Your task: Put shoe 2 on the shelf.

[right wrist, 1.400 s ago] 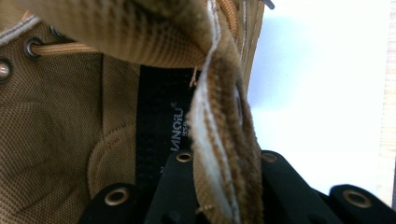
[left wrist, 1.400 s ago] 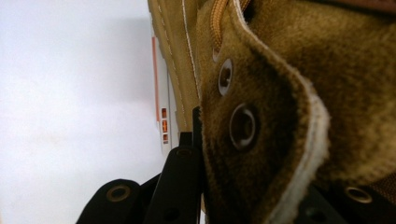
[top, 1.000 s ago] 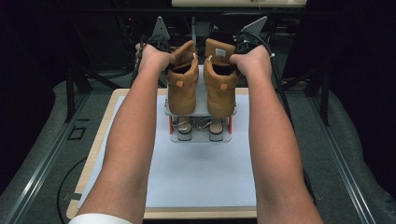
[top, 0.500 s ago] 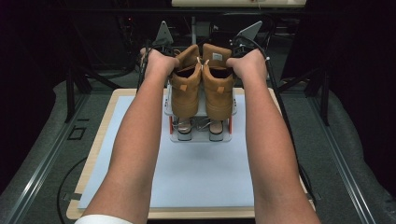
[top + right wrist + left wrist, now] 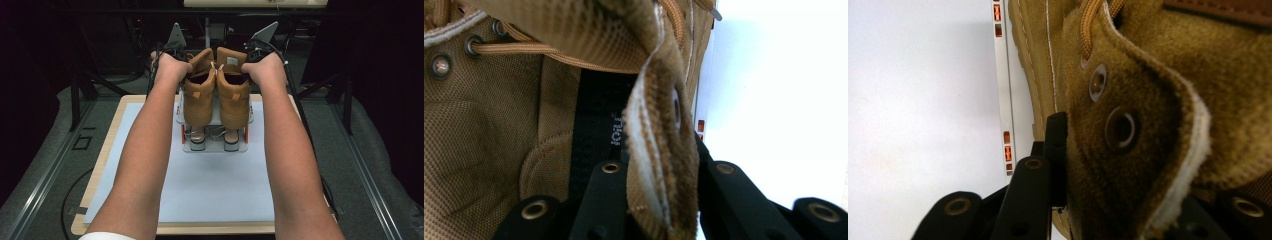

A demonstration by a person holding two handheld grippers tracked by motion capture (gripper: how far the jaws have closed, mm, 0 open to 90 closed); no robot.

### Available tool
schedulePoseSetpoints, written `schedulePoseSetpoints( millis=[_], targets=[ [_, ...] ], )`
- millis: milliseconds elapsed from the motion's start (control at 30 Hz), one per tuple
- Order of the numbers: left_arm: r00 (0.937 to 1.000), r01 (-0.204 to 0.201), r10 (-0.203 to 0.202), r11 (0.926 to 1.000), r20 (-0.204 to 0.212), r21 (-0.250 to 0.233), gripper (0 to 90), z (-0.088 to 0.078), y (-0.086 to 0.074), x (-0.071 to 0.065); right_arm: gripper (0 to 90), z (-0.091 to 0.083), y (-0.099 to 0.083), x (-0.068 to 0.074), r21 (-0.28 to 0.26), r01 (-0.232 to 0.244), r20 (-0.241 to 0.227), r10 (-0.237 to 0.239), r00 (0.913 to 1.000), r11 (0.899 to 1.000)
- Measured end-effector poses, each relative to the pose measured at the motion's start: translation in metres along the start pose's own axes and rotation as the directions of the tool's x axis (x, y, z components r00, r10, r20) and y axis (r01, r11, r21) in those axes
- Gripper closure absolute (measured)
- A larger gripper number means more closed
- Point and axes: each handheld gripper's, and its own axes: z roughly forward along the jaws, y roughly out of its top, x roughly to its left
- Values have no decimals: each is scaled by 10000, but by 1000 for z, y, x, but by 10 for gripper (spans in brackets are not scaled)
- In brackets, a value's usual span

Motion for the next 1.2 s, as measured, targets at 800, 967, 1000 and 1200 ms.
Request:
schedulePoseSetpoints(
  millis=[800,967,1000,1200],
  targets=[
    [9989,-387,377,9986,-282,-367,505,-5,-1,-1,583,-5,-3,4,-419,350,-70,-353,9994,9985],
    [9986,-447,437,9984,-281,-358,478,-6,-2,-2,564,-7,-4,5,-449,489,6,-490,9988,9978],
    [9986,-447,436,9984,-292,-357,472,-7,-2,-3,562,-7,-4,5,-478,509,7,-509,9987,9976],
    [9977,-590,575,9973,-351,-427,454,-9,-2,-7,518,-9,-6,6,-794,750,115,-743,9972,9940]
  ],
)
